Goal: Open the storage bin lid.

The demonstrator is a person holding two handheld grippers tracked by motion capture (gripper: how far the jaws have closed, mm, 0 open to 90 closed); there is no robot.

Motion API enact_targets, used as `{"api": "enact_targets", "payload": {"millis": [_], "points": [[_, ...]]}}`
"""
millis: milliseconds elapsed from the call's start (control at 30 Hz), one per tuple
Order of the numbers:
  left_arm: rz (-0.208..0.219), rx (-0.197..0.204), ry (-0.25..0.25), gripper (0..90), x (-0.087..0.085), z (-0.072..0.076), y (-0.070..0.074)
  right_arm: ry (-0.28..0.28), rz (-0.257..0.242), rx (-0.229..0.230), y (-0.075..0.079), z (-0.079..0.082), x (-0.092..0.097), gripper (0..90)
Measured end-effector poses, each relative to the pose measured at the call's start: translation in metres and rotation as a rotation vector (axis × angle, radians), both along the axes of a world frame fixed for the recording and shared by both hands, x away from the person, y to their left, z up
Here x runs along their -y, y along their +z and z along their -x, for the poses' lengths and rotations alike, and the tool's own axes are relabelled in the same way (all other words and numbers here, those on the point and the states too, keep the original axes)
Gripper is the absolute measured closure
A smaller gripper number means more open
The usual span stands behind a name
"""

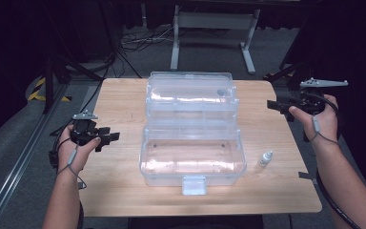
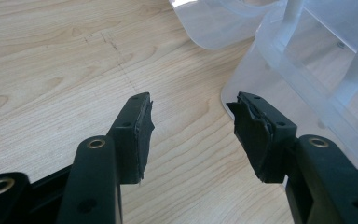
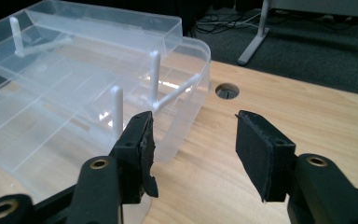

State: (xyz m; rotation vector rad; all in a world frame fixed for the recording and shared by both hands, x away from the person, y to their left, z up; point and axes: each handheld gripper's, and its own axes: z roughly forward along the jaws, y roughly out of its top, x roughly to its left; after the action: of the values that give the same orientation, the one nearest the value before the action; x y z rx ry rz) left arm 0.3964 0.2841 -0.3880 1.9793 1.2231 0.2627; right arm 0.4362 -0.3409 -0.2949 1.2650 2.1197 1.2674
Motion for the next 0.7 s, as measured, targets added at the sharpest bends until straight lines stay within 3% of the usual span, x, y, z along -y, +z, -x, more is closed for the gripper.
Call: {"api": "enact_targets", "payload": {"millis": [400, 700], "points": [[-0.006, -0.001, -0.002, 47.0, 0.001, 0.000, 0.000, -0.008, 0.077, -0.063, -0.017, 0.018, 0.011, 45.5], [-0.009, -0.005, -0.003, 47.0, 0.000, 0.000, -0.001, -0.009, 0.158, -0.159, -0.034, 0.024, 0.012, 45.2]]}}
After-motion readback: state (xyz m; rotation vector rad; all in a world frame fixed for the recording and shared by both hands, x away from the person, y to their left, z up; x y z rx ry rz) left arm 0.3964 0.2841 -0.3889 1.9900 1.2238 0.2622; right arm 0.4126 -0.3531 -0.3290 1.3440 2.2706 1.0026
